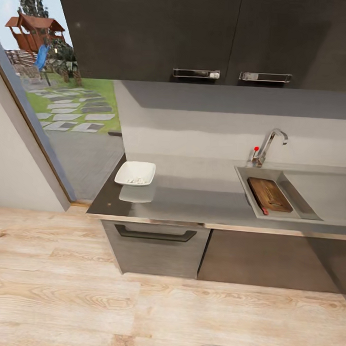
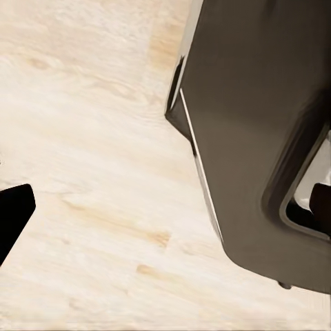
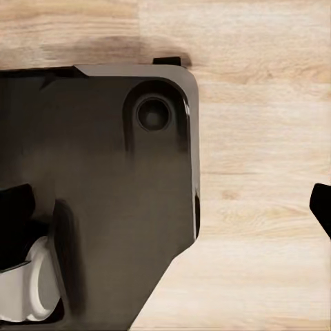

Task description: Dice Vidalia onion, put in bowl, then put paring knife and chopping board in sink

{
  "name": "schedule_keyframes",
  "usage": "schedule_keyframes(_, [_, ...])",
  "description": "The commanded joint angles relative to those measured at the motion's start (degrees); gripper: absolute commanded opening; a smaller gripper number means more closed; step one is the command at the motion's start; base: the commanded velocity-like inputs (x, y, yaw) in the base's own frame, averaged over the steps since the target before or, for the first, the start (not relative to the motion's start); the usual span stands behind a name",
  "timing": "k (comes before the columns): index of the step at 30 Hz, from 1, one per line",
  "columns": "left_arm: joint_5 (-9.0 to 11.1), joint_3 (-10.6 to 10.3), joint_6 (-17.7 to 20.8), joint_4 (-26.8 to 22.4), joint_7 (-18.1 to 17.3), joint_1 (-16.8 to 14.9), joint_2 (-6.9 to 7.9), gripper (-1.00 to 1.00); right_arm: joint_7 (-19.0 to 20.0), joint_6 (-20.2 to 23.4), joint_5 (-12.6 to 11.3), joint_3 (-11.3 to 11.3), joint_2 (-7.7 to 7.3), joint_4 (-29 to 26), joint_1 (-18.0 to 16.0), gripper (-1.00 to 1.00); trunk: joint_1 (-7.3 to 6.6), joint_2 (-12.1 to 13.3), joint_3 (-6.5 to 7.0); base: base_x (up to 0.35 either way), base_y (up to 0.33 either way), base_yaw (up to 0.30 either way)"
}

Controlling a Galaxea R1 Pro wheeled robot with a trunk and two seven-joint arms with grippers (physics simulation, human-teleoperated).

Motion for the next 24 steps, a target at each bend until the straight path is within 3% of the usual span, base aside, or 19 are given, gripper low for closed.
schedule_keyframes(1, [0.5,-0.1,-0.2,0.9,0.1,0.0,0.01,1.00,0.1,-0.2,0.5,-0.5,0.09,0.1,0.0,1.00,0.04,-0.1,0.01,0.000,0.000,-0.013])
schedule_keyframes(24, [0.5,-0.1,-0.5,4.6,0.1,0.0,0.10,1.00,0.1,-0.2,0.4,-0.5,0.54,0.0,0.0,1.00,0.04,-0.1,2.11,0.000,0.000,-0.001])
